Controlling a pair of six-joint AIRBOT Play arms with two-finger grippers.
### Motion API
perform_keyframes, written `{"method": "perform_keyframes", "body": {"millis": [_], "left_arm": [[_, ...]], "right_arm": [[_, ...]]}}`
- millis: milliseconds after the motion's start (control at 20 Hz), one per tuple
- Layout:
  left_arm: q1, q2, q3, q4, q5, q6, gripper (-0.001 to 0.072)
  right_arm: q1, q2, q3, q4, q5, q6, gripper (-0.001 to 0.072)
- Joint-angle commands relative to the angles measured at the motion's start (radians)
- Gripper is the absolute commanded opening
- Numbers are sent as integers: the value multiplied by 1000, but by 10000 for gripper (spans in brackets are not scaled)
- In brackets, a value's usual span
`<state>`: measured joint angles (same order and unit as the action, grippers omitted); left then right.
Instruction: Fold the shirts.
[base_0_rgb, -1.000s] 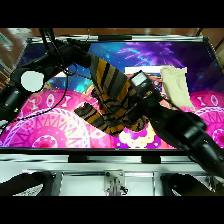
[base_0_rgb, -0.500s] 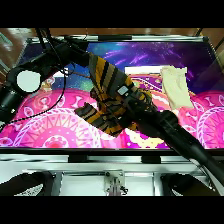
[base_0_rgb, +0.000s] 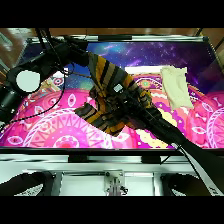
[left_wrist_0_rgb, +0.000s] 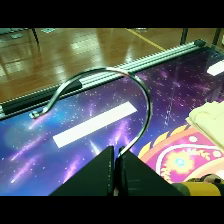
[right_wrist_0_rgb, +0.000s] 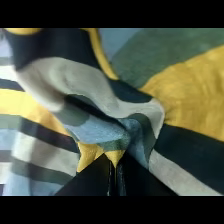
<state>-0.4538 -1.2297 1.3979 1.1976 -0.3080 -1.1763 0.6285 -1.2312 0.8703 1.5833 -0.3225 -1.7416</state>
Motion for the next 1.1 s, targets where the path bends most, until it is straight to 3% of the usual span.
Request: {"method": "perform_keyframes", "body": {"millis": [0, 150, 250, 450, 550, 750, 850, 1050], "left_arm": [[13, 1, 0, 0, -1, 16, 55], [31, 1, 0, 0, -5, 16, 55], [35, 5, 0, 0, -12, 16, 55], [35, 35, 0, 0, -19, 16, 55], [30, 55, 0, 0, -39, 16, 55], [-14, 74, 0, 0, -105, 16, 54], [-34, 77, 0, 0, -105, 17, 55], [-31, 90, 0, 0, -126, 17, 55]], "right_arm": [[-4, 64, 1, 5, 6, 10, 74], [-4, 262, 1, 3, -106, 10, 72], [-4, 407, 1, -82, -201, 32, 71], [-4, 606, 16, -495, -249, 301, 70], [-4, 608, 55, -666, -272, 390, 70], [-5, 525, 146, -858, -280, 459, 70], [-5, 477, 187, -929, -327, 474, 69], [-119, 442, 217, -984, -365, 626, 68]]}}
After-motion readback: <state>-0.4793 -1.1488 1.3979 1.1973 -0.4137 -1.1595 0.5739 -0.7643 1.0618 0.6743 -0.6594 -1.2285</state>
